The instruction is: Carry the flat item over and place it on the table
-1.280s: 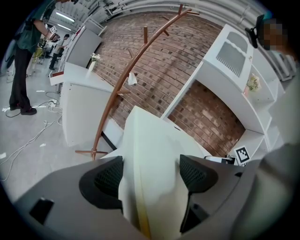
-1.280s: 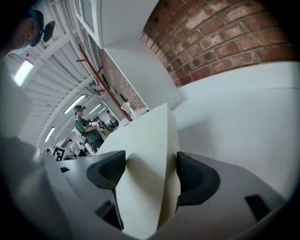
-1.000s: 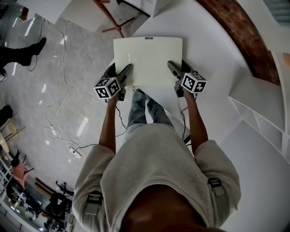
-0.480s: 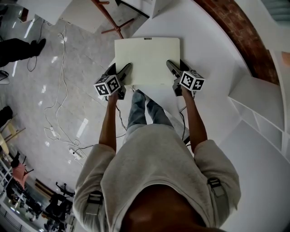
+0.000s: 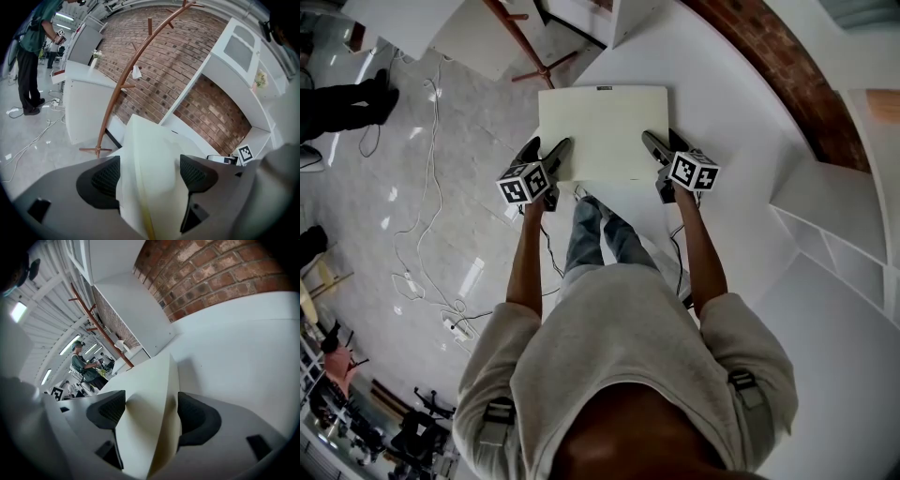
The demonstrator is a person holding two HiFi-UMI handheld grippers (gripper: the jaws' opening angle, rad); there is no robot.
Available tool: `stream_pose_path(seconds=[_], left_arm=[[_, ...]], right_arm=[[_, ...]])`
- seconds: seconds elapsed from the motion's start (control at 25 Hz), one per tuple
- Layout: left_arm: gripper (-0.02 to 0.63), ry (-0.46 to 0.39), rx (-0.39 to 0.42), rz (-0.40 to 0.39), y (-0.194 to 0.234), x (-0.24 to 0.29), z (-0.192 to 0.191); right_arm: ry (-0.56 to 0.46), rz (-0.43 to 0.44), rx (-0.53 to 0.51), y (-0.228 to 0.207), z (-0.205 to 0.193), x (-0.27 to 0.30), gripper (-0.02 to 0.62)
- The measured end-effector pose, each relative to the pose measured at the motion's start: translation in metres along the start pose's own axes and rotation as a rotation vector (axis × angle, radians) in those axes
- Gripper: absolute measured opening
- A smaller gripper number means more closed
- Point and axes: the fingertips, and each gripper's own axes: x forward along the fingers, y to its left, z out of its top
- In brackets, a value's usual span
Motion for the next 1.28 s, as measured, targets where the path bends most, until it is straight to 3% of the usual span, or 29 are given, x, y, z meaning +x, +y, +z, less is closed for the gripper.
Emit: stream_pose_path(seconds=[0.48,0.68,1.0,1.12,1.28], left_arm=[[0.391,-0.125,0.110,0.097,-0.001,-0.051,0.025],[0.384,-0.168,0.161,0.094,-0.014,-0.073,0.027],[0.146,-0.233,0.252,0.057,-0.048,-0.100,0.030],[0.057,-0.264,0.291,0.076,-0.056,-0.113,0.036],[0.026,-0.316,0.315,0.077,-0.068,-0.129,0.050]], right_arm=[[-0.085,0.005,-0.138,0.025,0.017,-0.031,0.342],[-0.115,-0.010,-0.251,0.043,0.019,-0.046,0.228],[-0.185,0.031,-0.397,0.087,0.029,-0.060,0.067],[-0.204,0.050,-0.425,0.106,0.033,-0.065,0.043],[-0.241,0.072,-0.472,0.132,0.045,-0.077,0.029]])
